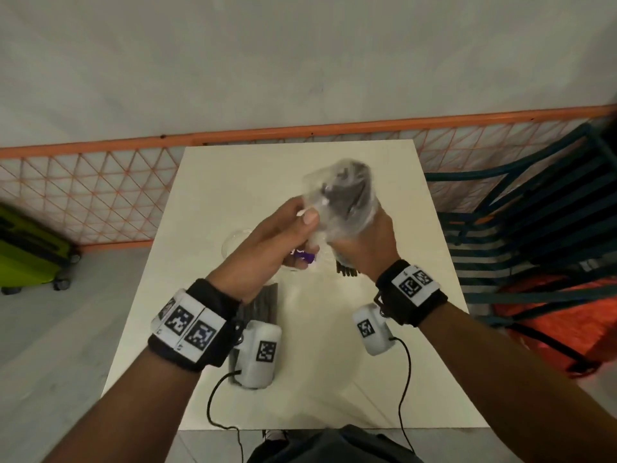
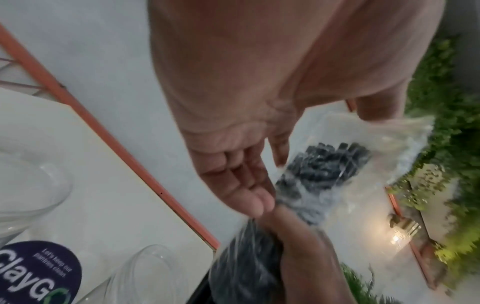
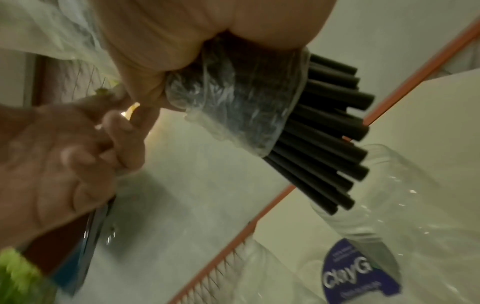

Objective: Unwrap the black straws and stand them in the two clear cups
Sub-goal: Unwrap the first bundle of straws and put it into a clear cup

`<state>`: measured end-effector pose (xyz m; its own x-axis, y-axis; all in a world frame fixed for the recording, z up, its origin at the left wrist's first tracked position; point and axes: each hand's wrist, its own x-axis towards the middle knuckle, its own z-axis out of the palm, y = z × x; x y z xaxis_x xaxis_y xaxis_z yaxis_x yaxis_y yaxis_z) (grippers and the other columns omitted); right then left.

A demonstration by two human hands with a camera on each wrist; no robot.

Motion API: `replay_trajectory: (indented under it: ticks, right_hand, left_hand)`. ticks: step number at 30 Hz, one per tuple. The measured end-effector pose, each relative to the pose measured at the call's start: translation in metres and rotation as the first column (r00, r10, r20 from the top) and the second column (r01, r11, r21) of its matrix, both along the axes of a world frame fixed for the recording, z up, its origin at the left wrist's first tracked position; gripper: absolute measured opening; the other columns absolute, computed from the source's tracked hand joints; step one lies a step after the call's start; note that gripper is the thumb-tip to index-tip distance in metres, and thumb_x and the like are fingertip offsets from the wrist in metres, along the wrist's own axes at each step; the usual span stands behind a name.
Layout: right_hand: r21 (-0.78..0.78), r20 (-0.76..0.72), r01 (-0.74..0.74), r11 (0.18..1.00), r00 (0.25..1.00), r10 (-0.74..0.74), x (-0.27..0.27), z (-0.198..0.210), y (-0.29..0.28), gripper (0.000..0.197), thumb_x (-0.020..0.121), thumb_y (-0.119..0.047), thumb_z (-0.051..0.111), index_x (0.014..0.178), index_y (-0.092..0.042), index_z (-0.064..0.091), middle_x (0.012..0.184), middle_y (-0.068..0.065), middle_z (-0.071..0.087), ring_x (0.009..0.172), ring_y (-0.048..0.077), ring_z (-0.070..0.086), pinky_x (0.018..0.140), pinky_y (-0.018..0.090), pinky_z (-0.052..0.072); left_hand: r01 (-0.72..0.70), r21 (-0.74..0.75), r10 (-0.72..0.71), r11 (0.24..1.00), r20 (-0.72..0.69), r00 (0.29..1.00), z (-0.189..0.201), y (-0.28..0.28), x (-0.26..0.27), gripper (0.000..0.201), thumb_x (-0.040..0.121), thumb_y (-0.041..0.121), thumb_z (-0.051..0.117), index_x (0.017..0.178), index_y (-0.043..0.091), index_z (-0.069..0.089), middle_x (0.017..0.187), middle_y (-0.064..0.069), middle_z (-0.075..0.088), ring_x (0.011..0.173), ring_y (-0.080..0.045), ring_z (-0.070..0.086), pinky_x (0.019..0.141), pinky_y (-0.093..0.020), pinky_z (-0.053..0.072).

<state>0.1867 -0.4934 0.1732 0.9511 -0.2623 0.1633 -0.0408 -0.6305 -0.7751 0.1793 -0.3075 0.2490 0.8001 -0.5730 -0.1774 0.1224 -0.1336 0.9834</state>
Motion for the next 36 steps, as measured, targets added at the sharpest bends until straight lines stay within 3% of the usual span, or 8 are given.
replay_trajectory:
  ticks: [3,6,9,14,17,24,31,36]
  right_hand:
    - [0.407,0.021,0.099,0.908,0.993,-0.117,0.021,0.009,-0.009,0.025,0.065,-0.034,0.068,0.08,-0.017,0.057,0.068,-0.015,0.057,0.056,-0.004,0.058,0.057,0.011,0.044]
    - [0.661,0.103,0.166,0.732,0.946,-0.308,0.037,0.009,-0.024,0.034,0.077,0.004,0.073,0.101,-0.014,0.056,0.088,-0.013,0.063,0.069,-0.015,0.063,0.064,0.005,0.049]
    - [0.691,0.064,0.198,0.696,0.941,-0.332,0.059,-0.007,-0.027,0.041,0.075,0.002,0.073,0.111,-0.006,0.057,0.095,-0.006,0.067,0.078,-0.006,0.065,0.073,0.012,0.052]
    - [0.665,-0.045,0.305,0.682,0.928,-0.371,0.074,-0.037,-0.025,0.06,0.065,-0.019,0.078,0.12,-0.008,0.057,0.109,0.006,0.069,0.098,0.021,0.068,0.091,0.033,0.055]
    - [0.622,-0.1,0.325,0.712,0.935,-0.34,0.077,-0.056,-0.02,0.07,0.059,-0.031,0.078,0.123,-0.013,0.056,0.112,0.002,0.069,0.102,0.02,0.067,0.096,0.04,0.054]
    - [0.633,-0.104,0.257,0.73,0.963,-0.249,0.067,-0.078,-0.017,0.078,0.06,-0.037,0.089,0.126,-0.02,0.052,0.12,-0.003,0.067,0.108,0.013,0.066,0.099,0.037,0.053]
    - [0.796,0.053,0.215,0.566,0.907,-0.418,0.058,-0.051,-0.038,0.049,0.084,-0.017,0.074,0.128,-0.018,0.05,0.128,0.006,0.061,0.113,0.012,0.064,0.096,0.027,0.052]
    - [0.909,0.007,0.194,0.369,0.877,-0.481,0.048,-0.015,-0.062,0.053,0.09,-0.04,0.064,0.134,-0.014,0.051,0.125,0.009,0.066,0.106,0.024,0.07,0.085,0.037,0.059]
  left_hand:
    - [-0.132,-0.027,0.132,0.991,0.023,0.991,-0.001,-0.011,0.005,0.055,0.088,0.057,0.052,0.135,0.03,0.054,0.118,-0.006,0.067,0.08,-0.012,0.064,0.066,-0.022,0.054]
    - [-0.179,0.063,0.178,0.982,0.031,0.984,-0.013,-0.002,0.001,0.045,0.084,0.054,0.059,0.119,0.025,0.063,0.1,-0.003,0.071,0.074,-0.012,0.063,0.066,-0.028,0.051]
    - [-0.16,0.175,0.157,0.971,0.034,0.987,-0.04,0.022,-0.012,0.046,0.074,0.056,0.065,0.109,0.026,0.067,0.088,-0.01,0.068,0.071,-0.011,0.063,0.069,-0.026,0.05]
    - [-0.202,0.238,0.226,0.95,-0.08,0.971,-0.07,0.065,-0.052,0.025,0.085,0.039,0.074,0.102,0.021,0.069,0.081,0.007,0.07,0.072,-0.009,0.063,0.064,-0.019,0.052]
    - [-0.26,0.321,0.306,0.91,-0.102,0.946,-0.086,0.087,-0.074,0.009,0.093,0.021,0.066,0.102,0.021,0.069,0.083,0.003,0.071,0.073,-0.007,0.063,0.063,-0.017,0.052]
    - [-0.249,0.487,0.341,0.837,-0.109,0.934,-0.116,0.103,-0.104,0.01,0.094,0.025,0.065,0.103,0.027,0.067,0.085,0.008,0.074,0.07,-0.011,0.066,0.062,-0.025,0.053]
    - [-0.239,0.475,0.318,0.847,-0.09,0.944,-0.118,0.101,-0.104,0.011,0.094,0.023,0.065,0.104,0.025,0.067,0.082,0.008,0.072,0.071,-0.012,0.067,0.062,-0.024,0.054]
    - [-0.211,0.467,0.283,0.859,-0.088,0.955,-0.117,0.097,-0.102,0.01,0.095,0.025,0.064,0.105,0.025,0.067,0.086,0.005,0.073,0.072,-0.015,0.068,0.063,-0.025,0.054]
